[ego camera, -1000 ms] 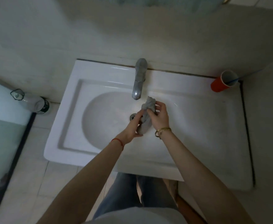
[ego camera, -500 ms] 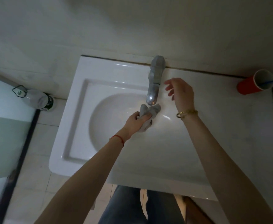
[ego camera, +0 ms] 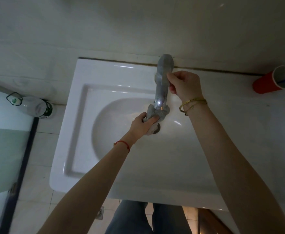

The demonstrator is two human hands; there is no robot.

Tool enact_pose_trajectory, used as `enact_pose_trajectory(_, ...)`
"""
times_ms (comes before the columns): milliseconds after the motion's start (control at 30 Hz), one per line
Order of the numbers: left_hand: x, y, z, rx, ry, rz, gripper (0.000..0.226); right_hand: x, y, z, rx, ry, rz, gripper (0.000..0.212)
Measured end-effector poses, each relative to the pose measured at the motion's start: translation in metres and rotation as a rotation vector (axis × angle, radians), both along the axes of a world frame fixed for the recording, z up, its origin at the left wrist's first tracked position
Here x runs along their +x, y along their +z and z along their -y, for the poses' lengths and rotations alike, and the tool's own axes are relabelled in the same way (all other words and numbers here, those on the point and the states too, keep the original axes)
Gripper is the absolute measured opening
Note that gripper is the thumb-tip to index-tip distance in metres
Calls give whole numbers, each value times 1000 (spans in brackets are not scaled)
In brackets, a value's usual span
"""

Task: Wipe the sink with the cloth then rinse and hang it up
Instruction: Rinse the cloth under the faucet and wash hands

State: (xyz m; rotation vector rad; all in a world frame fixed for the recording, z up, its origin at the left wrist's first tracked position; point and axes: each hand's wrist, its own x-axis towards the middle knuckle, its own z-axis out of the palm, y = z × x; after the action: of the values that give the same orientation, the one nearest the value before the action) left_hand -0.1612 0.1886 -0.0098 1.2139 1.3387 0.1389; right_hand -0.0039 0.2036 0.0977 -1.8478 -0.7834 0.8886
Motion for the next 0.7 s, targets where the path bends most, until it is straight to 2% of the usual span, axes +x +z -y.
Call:
enact_pose_trajectory(167,2,-1,-1,-2,-31,7,45,3,2,-6,70,-20,-108,35)
enact_pose_trajectory(267,3,-1,-1,-13,-44,24,44,5,-10,-1,93,-23,-65,37)
enact_pose_trajectory(400,3,-9,-4,-10,-87,19,49,-9,-62,28,37,-339,115,24)
enact_pose_trajectory(467,5,-12,-6,-52,-103,17,55,-20,-96,41,-147,-202,130,24)
enact_pose_trajectory(533,9,-15,-9,-78,-118,-2,60,-31,-121,45,-237,8,-54,37)
enact_pose_trajectory(600,13,-19,-13,-64,-72,-19,60,-34,-132,43,-191,67,-132,49)
enact_pose_trajectory(700,13,-27,-23,-118,174,-35,54,-33,-142,42,-155,40,-12,45)
